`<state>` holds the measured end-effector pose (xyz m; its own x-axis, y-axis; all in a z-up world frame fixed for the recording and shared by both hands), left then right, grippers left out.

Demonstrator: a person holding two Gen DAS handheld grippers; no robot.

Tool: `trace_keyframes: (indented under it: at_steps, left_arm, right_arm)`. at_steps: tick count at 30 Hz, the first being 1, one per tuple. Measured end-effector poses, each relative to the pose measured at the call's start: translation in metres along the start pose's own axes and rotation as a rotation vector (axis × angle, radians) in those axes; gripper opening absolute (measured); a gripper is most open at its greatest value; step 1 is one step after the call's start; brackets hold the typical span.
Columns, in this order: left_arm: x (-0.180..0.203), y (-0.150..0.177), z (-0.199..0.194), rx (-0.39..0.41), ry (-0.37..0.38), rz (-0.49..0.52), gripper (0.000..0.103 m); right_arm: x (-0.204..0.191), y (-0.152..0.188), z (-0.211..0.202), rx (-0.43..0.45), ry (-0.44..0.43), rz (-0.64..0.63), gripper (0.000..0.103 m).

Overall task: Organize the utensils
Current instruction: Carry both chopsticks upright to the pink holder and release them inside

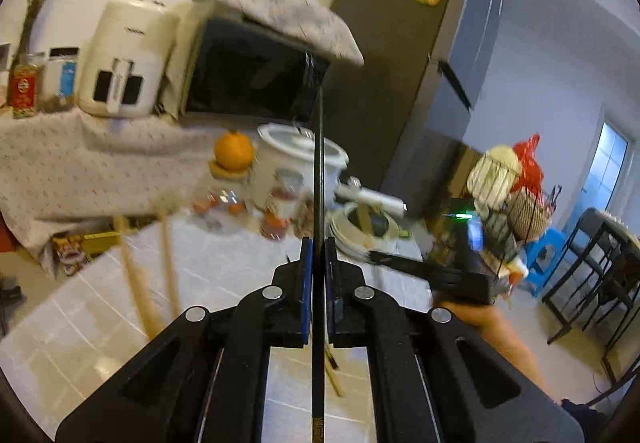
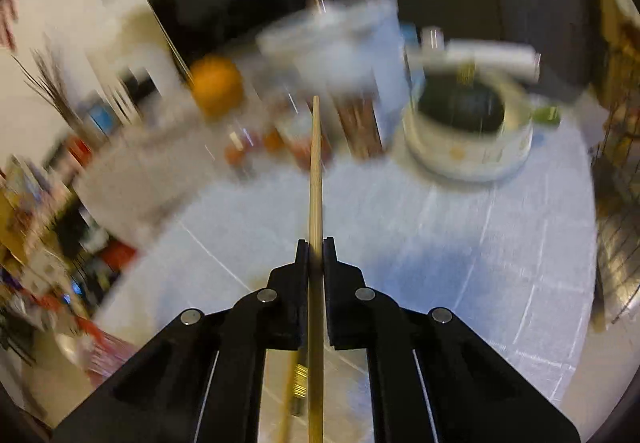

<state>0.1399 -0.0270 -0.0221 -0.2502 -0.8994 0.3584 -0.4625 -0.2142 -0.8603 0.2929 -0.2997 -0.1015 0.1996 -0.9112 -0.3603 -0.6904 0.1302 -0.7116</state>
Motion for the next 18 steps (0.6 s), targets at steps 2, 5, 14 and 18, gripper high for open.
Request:
trace_keyframes:
  at_steps: [2,5,14,18]
  left_arm:
    - [-0.012,-0.006,-0.011,0.048,-0.003,-0.002,0.005]
    - [-0.032,-0.008,-0.019,0.102,-0.011,-0.017,0.005]
    - [-0.071,0.012,-0.013,0.204,-0.05,-0.042,0.005]
    - [-0.077,0.023,-0.002,0.223,-0.064,-0.022,0.005]
  right_arm:
    - [-0.017,-0.01,-0.03,0.123,-0.041,-0.023,0.007]
    - [-0.043,-0.023,-0.056,0.238,-0.09,-0.049,0.007]
    - [-0.122,-0.015,-0.089,0.387,-0.211,-0.147,0.007]
    - [-0.135,-0.006,-0.075,0.375,-0.232,-0.149,0.007]
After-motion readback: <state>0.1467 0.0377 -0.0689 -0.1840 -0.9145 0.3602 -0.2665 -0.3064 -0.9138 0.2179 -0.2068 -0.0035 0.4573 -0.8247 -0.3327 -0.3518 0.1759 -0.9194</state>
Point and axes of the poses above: each gripper's, at about its wrist camera, not at the fingertips, and z roughly the way its jaws point, x to its right, y to its underside, the point moved 1 cm from there along z, roughly the way its jaws point, and after that the axes turned 2 degrees about -z, right-handed, at the moved point
